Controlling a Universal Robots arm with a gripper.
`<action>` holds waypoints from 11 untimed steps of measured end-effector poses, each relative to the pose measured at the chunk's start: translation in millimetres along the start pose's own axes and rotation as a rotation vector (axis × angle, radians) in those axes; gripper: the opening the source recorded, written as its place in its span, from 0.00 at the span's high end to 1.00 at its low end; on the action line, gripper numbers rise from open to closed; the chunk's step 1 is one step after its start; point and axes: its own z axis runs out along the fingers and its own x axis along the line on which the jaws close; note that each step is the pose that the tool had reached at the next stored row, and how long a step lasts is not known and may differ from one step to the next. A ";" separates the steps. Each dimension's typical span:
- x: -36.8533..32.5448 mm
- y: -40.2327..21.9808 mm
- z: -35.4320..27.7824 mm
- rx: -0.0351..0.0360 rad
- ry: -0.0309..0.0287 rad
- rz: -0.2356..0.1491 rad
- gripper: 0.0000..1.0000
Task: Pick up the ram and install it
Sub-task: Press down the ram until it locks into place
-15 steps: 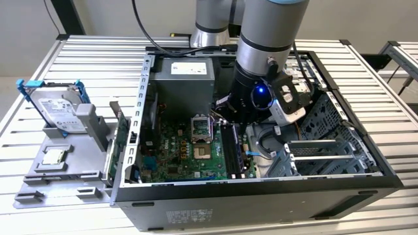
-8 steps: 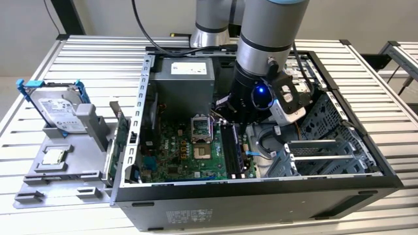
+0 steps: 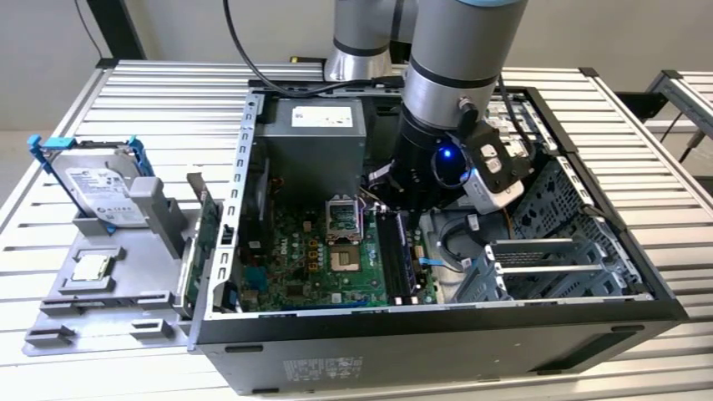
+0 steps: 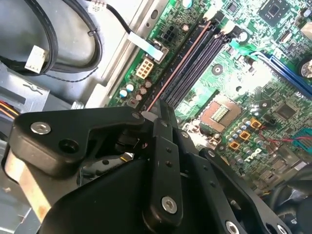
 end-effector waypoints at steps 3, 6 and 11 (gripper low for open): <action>0.0 0.0 0.0 -0.0005 -0.0003 -0.020 1.00; 0.1 0.0 -0.1 -0.0009 -0.0006 -0.039 1.00; 0.0 0.0 -0.1 -0.0016 -0.0011 -0.069 1.00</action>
